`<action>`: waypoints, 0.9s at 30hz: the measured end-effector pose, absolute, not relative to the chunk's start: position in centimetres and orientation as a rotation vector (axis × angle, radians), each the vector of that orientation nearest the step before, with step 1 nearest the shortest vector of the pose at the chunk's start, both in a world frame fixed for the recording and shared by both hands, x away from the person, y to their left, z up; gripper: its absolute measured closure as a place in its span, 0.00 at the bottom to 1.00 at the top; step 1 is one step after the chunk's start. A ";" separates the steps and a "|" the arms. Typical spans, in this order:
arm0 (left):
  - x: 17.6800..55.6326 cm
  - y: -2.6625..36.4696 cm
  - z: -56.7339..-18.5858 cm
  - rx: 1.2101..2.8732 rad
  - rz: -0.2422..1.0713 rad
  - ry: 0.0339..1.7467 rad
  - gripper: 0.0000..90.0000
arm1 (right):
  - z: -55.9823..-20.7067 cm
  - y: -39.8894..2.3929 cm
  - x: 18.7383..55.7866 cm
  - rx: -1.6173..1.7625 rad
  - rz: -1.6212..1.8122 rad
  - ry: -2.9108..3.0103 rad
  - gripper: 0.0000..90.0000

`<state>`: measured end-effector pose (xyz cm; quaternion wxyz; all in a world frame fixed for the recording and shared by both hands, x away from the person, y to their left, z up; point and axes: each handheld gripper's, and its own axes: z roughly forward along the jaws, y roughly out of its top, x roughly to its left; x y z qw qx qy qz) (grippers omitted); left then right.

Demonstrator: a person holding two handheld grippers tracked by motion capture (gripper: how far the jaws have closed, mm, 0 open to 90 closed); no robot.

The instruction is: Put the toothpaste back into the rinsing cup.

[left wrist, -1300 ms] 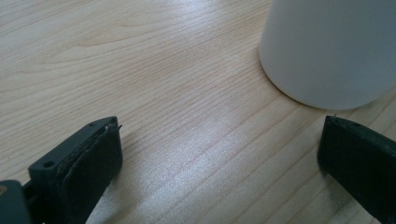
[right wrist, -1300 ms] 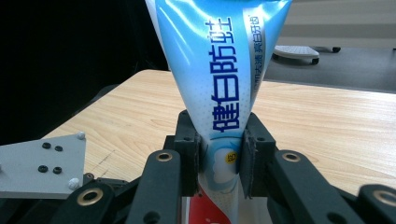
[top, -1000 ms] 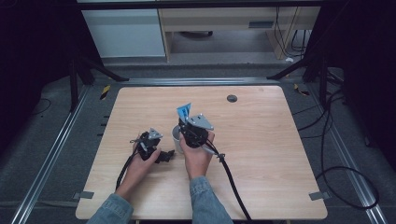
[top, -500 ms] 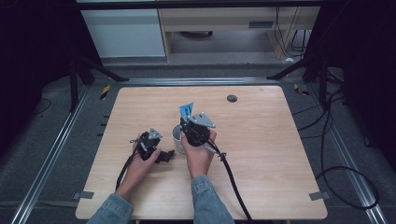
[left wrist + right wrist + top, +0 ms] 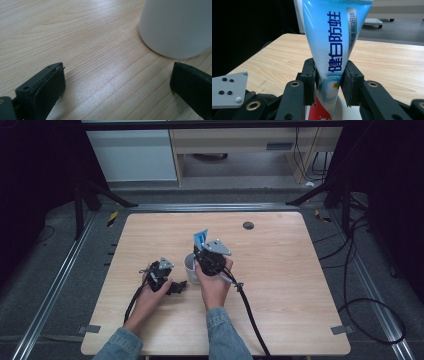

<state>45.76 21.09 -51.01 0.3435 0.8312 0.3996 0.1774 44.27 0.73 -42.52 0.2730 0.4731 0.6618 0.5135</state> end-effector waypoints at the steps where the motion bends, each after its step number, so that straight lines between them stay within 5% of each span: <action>1: 45.8 21.1 -51.0 2.160 0.461 1.038 0.00 | -42.5 0.7 44.3 1.272 1.380 1.783 0.74; 27: 45.8 21.1 -51.0 2.154 0.462 1.041 0.00 | -42.1 0.7 44.4 1.264 1.299 1.797 0.60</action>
